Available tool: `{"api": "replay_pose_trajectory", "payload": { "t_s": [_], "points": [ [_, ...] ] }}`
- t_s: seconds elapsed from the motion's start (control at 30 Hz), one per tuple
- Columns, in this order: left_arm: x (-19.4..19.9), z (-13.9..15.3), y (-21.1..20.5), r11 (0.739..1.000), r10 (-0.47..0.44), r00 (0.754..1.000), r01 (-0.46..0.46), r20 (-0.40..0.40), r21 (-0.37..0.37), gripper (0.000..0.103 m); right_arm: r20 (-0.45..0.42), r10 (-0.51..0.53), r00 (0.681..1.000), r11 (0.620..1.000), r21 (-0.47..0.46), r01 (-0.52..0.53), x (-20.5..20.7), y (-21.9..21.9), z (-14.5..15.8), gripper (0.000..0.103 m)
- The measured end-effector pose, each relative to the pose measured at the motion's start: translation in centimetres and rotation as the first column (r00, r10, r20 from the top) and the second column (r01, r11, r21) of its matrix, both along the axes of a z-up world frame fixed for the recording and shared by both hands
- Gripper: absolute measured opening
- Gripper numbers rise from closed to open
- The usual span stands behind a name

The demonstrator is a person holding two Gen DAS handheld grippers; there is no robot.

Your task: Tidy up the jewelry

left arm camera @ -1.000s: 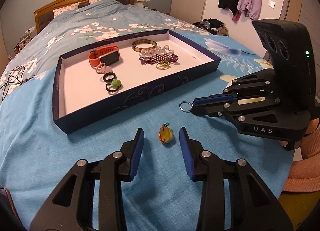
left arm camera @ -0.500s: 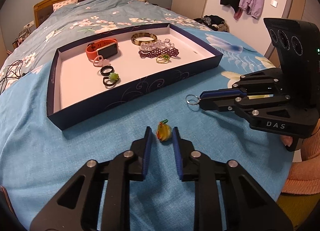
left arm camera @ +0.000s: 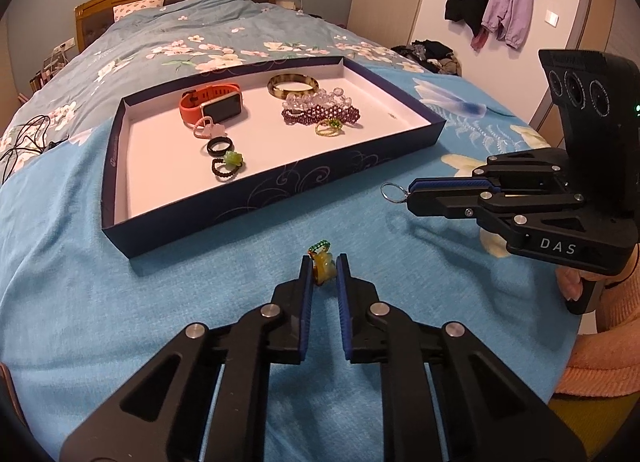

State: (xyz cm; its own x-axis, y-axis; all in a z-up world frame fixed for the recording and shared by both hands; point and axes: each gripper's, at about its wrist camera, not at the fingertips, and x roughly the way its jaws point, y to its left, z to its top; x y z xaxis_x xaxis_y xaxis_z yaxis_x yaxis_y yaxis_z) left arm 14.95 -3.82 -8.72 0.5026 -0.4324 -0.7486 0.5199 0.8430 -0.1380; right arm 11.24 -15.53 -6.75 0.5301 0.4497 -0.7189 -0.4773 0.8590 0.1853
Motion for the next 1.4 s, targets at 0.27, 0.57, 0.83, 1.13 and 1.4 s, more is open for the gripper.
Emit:
{"api": "replay_pose_trajectory", "payload": {
  "t_s": [0.27,0.57,0.83,1.13,1.4],
  "points": [
    [-0.4,1.5,0.7,0.999,0.03,0.999,-0.029,0.032,-0.04,0.012,0.033,-0.022,0.999,0.999,0.029,0.021,0.0,-0.5,0.9,0.003],
    [-0.6,2.7,0.7,0.997,0.047,0.997,-0.043,0.059,-0.064,0.012,0.072,-0.038,0.997,0.998,0.059,0.034,-0.4,-1.1,1.9,0.003],
    [-0.7,3.4,0.4,0.996,0.06,0.994,-0.055,0.086,-0.067,0.012,0.097,-0.052,0.994,0.996,0.076,0.045,-0.4,-1.4,2.6,0.003],
    [-0.7,3.9,0.5,0.995,0.078,0.992,-0.07,0.104,-0.076,0.012,0.11,-0.064,0.992,0.995,0.088,0.055,-0.3,-1.7,2.9,0.003],
    [-0.7,4.3,0.6,0.993,0.092,0.989,-0.083,0.116,-0.084,0.012,0.119,-0.074,0.99,0.993,0.1,0.062,0.1,-1.9,3.1,0.003]
  ]
}}
